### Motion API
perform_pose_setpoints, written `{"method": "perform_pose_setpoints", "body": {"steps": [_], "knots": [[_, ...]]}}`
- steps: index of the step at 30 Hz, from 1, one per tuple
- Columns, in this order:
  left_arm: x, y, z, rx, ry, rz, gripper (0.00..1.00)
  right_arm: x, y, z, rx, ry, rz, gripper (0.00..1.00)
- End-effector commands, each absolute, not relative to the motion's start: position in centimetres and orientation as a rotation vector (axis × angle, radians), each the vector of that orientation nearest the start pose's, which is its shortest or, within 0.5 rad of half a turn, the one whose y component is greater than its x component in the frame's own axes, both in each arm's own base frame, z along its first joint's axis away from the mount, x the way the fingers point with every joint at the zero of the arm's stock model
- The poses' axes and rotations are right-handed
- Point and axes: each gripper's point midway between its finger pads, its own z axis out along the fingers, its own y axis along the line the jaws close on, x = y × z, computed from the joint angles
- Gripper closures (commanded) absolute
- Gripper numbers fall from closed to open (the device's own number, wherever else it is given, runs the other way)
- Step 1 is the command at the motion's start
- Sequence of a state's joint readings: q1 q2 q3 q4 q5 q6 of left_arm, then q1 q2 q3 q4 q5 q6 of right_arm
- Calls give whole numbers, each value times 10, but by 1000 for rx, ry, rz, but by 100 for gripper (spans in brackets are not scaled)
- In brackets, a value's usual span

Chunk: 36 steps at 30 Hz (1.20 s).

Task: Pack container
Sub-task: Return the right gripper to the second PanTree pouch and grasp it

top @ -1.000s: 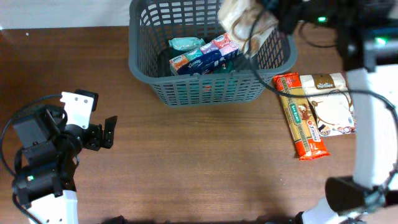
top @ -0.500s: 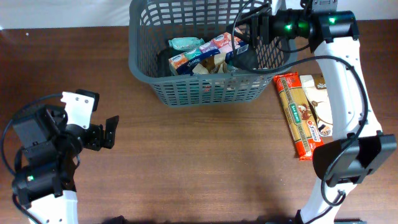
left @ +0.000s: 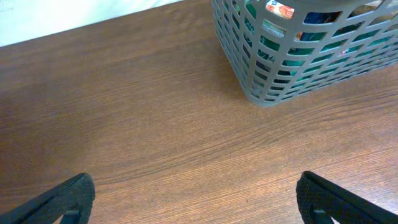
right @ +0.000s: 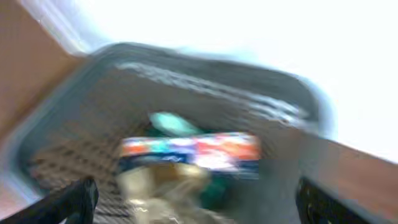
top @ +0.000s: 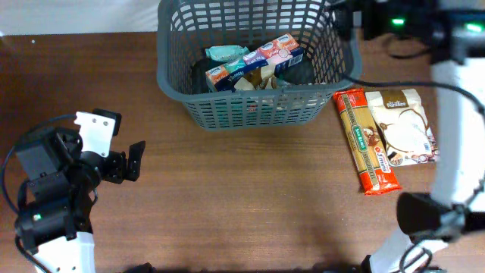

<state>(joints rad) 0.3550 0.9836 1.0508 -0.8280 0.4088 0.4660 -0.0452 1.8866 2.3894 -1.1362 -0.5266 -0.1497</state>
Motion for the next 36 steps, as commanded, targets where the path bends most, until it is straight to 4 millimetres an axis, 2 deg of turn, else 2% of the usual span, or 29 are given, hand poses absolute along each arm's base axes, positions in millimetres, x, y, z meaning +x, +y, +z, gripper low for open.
{"method": "perform_pose_setpoints", "body": {"steps": [1,3,7,9,12,14,19,23,25,36], "knots": [[288,32,248,316,2231,-66,1,452,-45,407,-69,2215,-40,1],[288,32,248,316,2231,-66,1,433,-86,386,53,2322,-140,1],[288,32,248,316,2231,-66,1,403,-138,341,229,2499,-172,1],[288,32,248,316,2231,-66,1,395,-154,316,291,2577,-163,1],[288,32,248,316,2231,-66,1,378,-171,263,371,2731,-127,1],[288,32,248,316,2231,-66,1,369,-175,222,371,2838,-94,1],[288,33,248,315,2233,-61,1,353,-169,140,259,2997,-36,1],[287,33,248,322,2235,-59,1,343,-165,96,136,3048,-19,1],[287,33,247,322,2238,-61,1,345,-162,74,94,3031,-1,1],[284,37,243,306,2263,-37,1,361,-170,31,-179,3017,-33,0]]}}
